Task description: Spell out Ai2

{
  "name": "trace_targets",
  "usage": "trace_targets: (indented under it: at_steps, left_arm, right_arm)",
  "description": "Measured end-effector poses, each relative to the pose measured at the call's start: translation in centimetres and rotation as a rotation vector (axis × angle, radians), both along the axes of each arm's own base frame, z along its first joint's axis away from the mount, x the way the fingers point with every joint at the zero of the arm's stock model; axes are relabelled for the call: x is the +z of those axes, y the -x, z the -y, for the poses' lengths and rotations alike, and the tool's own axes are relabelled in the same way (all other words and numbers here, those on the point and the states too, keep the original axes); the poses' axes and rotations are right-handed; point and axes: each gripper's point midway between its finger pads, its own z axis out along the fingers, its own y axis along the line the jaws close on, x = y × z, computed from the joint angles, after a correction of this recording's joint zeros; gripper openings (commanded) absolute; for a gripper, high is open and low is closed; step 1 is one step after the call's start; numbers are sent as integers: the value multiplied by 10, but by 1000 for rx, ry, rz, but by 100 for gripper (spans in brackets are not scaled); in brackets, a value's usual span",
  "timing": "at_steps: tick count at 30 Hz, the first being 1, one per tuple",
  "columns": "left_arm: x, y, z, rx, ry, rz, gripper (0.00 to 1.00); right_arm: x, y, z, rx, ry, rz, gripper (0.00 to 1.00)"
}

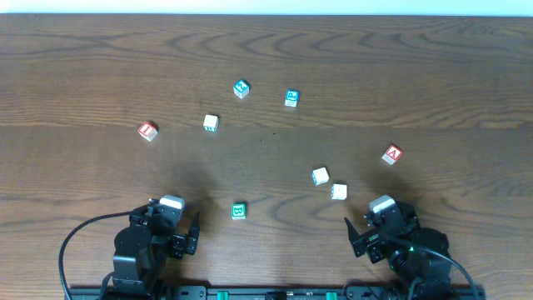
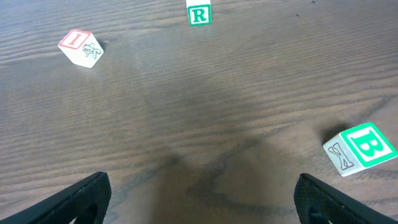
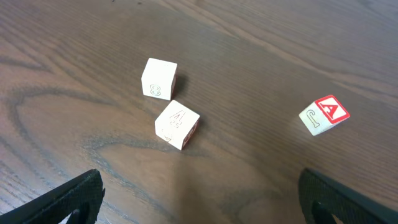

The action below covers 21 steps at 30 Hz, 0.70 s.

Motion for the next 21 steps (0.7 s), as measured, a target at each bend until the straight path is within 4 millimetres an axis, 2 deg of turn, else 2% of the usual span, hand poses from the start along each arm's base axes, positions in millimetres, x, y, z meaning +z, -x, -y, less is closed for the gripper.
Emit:
trace_targets:
  at_steps: [21]
  left_arm:
    - [0,0,-1,7,-4,1,95]
  right_arm:
    - [0,0,0,0,0,0,99]
